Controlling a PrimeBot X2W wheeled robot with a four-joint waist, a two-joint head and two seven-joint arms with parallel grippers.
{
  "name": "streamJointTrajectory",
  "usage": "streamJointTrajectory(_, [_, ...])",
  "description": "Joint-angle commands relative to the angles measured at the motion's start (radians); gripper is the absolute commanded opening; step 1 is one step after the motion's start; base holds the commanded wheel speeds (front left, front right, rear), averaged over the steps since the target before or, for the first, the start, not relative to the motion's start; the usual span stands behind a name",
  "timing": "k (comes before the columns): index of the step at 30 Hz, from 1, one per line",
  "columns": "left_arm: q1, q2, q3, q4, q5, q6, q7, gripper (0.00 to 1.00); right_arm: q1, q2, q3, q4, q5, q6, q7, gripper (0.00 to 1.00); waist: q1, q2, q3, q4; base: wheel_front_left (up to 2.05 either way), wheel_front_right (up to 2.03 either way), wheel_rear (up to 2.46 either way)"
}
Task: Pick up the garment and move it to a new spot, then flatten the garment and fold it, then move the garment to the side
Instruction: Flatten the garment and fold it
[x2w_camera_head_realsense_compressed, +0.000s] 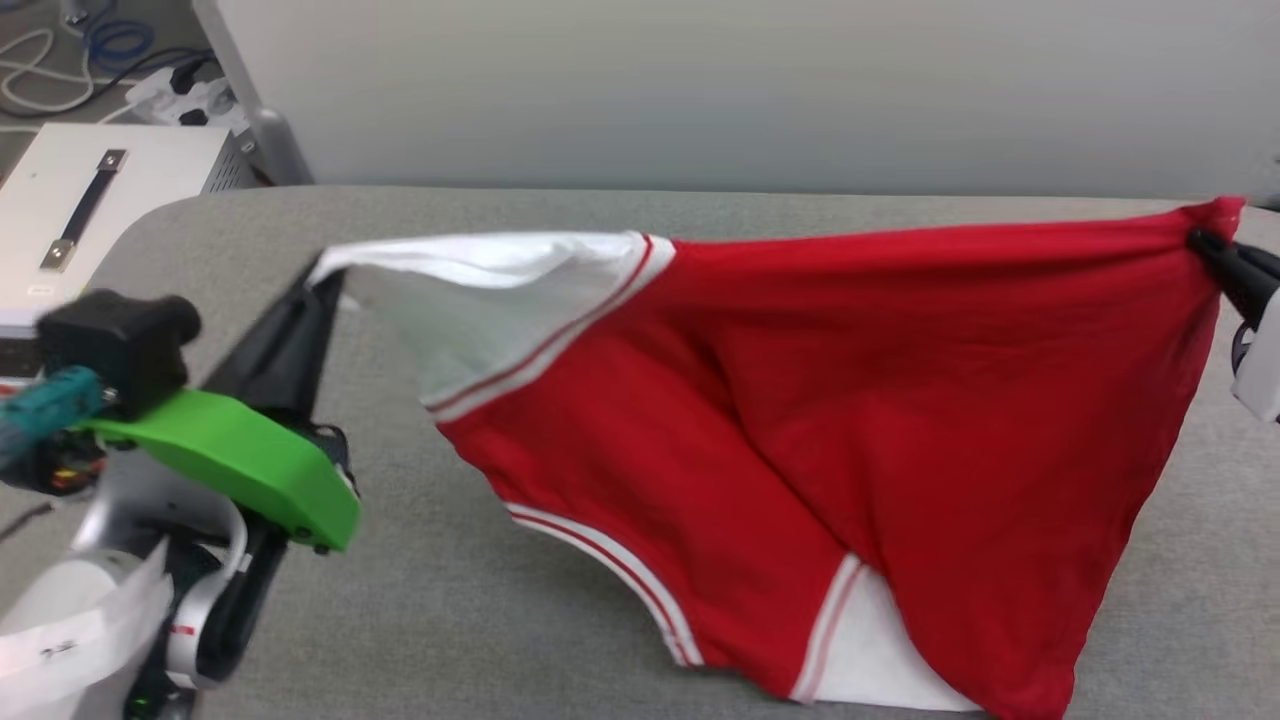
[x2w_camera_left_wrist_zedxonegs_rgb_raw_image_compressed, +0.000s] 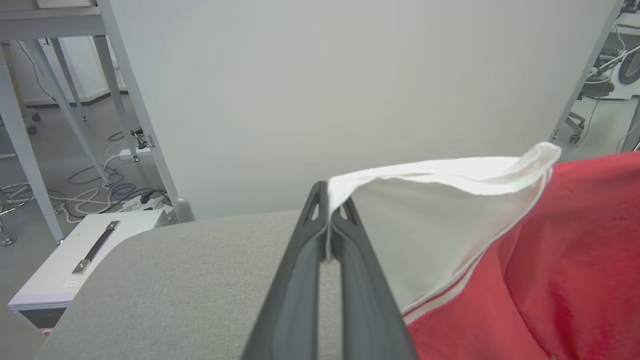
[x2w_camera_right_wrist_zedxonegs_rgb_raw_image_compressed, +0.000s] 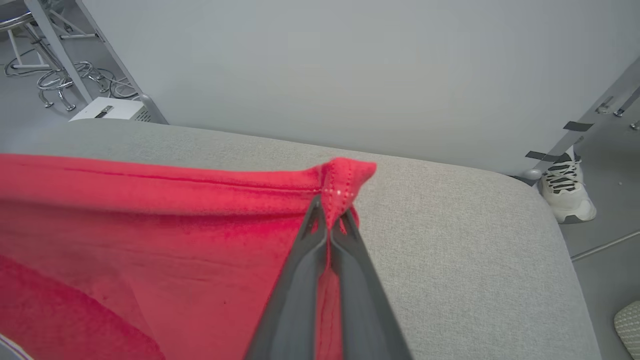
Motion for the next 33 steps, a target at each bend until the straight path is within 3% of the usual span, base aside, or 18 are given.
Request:
streamJointTrajectory(1, [-0.028, 0.013, 0.020, -0.009, 0.013, 0.010, -0.013, 0.00, 0.017, 0.000, -0.013, -0.026, 0.007, -0.001, -0.009, 0.00, 0.0000, -0.0001, -0.021, -0.025, 0.00, 0.00, 0.00])
streamJointTrajectory(10, [-0.128, 0.058, 0.094, -0.059, 0.059, 0.003, -0.066, 0.00, 0.017, 0.016, -0.073, -0.218, -0.012, -0.001, -0.057, 0.00, 0.0000, -0.0001, -0.020, -0.050, 0.00, 0.00, 0.00])
streamJointTrajectory(19, [-0.248, 0.085, 0.129, -0.049, 0.078, -0.019, -0.080, 0.00, -0.047, 0.012, -0.095, -0.252, -0.045, -0.001, -0.139, 0.00, 0.0000, -0.0001, 0.009, -0.054, 0.00, 0.00, 0.00])
streamJointTrajectory(27, [-0.400, 0.134, 0.142, 0.022, 0.040, -0.095, -0.030, 0.00, -0.163, -0.022, -0.114, -0.192, -0.044, -0.001, -0.218, 0.00, 0.0000, -0.0001, 0.138, -0.057, 0.00, 0.00, 0.00])
streamJointTrajectory(33, [-0.581, 0.177, 0.135, 0.116, 0.048, -0.174, -0.008, 0.00, -0.344, -0.067, -0.059, -0.080, -0.071, -0.001, -0.277, 0.00, 0.0000, -0.0001, 0.273, -0.073, 0.00, 0.00, 0.00])
